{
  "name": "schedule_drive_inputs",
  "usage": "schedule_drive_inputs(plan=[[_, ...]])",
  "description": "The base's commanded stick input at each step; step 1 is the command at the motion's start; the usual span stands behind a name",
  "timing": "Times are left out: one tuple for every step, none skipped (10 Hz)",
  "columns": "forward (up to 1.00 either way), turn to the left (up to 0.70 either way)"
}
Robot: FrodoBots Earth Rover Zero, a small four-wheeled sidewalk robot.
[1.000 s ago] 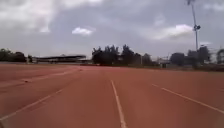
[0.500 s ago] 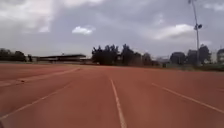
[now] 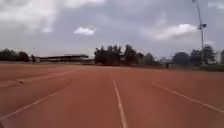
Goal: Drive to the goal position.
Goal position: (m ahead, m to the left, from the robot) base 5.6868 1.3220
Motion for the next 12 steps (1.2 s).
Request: schedule_drive_inputs(plan=[[0.45,0.27],[0.45,0.27],[0.45,0.27],[0.45,0.27],[0.45,0.27],[0.45,0.27],[0.45,0.27],[0.45,0.27],[0.45,0.27],[0.45,0.27],[0.45,0.27],[0.45,0.27]])
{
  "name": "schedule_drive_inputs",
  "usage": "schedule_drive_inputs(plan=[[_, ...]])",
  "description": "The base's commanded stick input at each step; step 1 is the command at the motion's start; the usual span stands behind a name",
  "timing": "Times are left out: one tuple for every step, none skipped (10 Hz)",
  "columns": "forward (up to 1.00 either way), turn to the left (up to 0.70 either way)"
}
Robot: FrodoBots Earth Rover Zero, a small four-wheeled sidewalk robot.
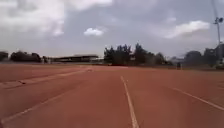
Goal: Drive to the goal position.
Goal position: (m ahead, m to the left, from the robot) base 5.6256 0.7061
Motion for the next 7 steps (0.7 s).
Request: schedule_drive_inputs(plan=[[0.45,0.27],[0.45,0.00],[0.45,0.00],[0.45,0.00],[0.45,0.00],[0.45,0.00],[0.45,0.00]])
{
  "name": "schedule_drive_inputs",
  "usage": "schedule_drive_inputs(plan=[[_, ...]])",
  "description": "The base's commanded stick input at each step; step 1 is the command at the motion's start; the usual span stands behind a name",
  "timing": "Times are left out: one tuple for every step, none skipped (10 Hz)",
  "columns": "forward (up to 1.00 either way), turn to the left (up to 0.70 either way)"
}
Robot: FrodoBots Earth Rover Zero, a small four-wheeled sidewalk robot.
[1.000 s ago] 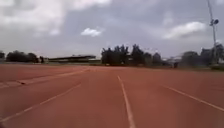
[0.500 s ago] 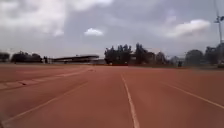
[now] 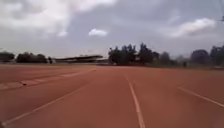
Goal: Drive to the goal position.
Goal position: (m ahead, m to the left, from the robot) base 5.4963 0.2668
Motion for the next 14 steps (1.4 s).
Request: schedule_drive_inputs(plan=[[0.45,0.00],[0.45,0.00],[0.45,0.00],[0.45,0.00],[0.45,0.00],[0.45,0.00],[0.45,0.00],[0.45,0.00],[0.45,0.00],[0.45,0.00],[0.45,0.00],[0.45,0.00],[0.45,0.00],[0.45,0.00]])
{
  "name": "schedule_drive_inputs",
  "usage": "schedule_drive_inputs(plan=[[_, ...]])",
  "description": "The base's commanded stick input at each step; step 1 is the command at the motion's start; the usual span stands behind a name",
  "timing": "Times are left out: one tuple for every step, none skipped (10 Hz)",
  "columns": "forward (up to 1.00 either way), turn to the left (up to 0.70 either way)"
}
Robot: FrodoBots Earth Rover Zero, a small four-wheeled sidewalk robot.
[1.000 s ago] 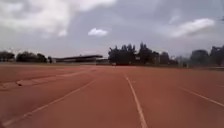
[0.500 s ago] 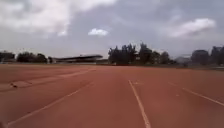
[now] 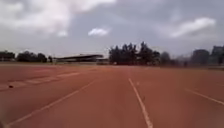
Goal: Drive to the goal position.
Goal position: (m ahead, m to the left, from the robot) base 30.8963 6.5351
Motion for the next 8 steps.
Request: schedule_drive_inputs(plan=[[0.45,0.00],[0.45,0.00],[0.45,0.00],[0.45,0.00],[0.45,0.00],[0.45,0.00],[0.45,0.00],[0.45,0.00]])
